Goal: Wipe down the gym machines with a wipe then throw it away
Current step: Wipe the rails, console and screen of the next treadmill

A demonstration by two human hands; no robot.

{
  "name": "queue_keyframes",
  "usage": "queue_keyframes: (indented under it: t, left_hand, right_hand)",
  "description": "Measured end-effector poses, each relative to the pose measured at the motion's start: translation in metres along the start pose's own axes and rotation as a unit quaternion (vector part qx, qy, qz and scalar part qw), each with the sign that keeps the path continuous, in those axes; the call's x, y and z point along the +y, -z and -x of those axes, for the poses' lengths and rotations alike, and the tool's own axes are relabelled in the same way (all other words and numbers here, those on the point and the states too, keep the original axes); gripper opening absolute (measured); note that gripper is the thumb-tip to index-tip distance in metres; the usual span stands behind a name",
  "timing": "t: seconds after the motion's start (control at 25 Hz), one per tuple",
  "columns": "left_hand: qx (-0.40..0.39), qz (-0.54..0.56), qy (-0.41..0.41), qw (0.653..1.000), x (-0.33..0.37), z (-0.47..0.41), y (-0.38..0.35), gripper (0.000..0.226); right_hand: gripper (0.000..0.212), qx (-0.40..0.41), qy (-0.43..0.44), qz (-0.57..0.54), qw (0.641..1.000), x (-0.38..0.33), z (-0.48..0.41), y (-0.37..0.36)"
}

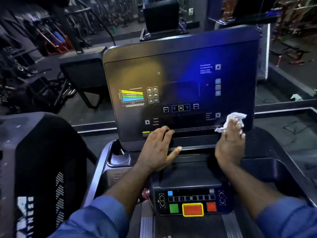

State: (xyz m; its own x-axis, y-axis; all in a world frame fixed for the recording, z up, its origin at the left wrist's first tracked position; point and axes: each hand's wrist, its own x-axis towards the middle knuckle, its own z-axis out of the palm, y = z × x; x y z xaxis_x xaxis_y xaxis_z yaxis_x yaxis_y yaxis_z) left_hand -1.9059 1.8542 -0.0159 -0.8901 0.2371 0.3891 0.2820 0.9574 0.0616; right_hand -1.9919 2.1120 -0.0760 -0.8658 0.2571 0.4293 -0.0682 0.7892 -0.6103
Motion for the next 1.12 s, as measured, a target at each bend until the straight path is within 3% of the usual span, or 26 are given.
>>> queue_keyframes:
  t: [0.12, 0.24, 0.32, 0.36, 0.44, 0.52, 0.56, 0.64, 0.76, 0.88, 1.12]
  left_hand:
    - [-0.073, 0.065, 0.062, 0.993, 0.020, 0.015, 0.003, 0.058]
    - [-0.120, 0.168, 0.198, 0.958, 0.037, 0.035, 0.001, 0.054]
    - [-0.089, 0.225, 0.269, 0.932, 0.045, 0.055, 0.002, 0.054]
    - [-0.071, 0.252, 0.304, 0.916, 0.049, 0.067, 0.005, 0.051]
    - [-0.032, 0.293, 0.367, 0.882, 0.054, 0.097, 0.013, 0.040]
    - [-0.003, 0.334, 0.406, 0.851, 0.059, 0.130, 0.027, 0.036]
    - [0.009, 0.362, 0.424, 0.830, 0.061, 0.144, 0.034, 0.036]
    - [0.052, 0.408, 0.475, 0.778, 0.061, 0.177, 0.056, 0.031]
    - [0.132, 0.429, 0.536, 0.715, 0.058, 0.237, 0.096, 0.033]
    - [0.187, 0.443, 0.588, 0.650, 0.073, 0.319, 0.140, 0.015]
    - [0.351, 0.381, 0.686, 0.511, 0.182, 0.544, 0.234, 0.011]
  right_hand:
    - [0.057, -0.064, -0.014, -0.045, 0.997, -0.047, 0.041, -0.022]
    - [0.061, -0.184, 0.131, 0.012, 0.974, -0.072, 0.068, -0.024]
    - [0.062, -0.247, 0.250, 0.047, 0.935, -0.075, 0.070, -0.016]
    - [0.060, -0.284, 0.265, 0.041, 0.921, -0.077, 0.067, -0.011]
    - [0.041, -0.348, 0.192, -0.049, 0.916, -0.088, 0.066, 0.007]
    - [0.026, -0.394, 0.038, -0.208, 0.894, -0.100, 0.082, 0.028]
    - [0.028, -0.430, -0.050, -0.310, 0.847, -0.108, 0.095, 0.038]
    - [0.028, -0.497, -0.191, -0.450, 0.717, -0.126, 0.130, 0.055]
    - [0.030, -0.576, -0.294, -0.514, 0.563, -0.156, 0.184, 0.071]
    - [0.035, -0.656, -0.302, -0.490, 0.489, -0.185, 0.249, 0.093]
    - [0.039, -0.814, -0.245, -0.371, 0.375, -0.232, 0.458, 0.181]
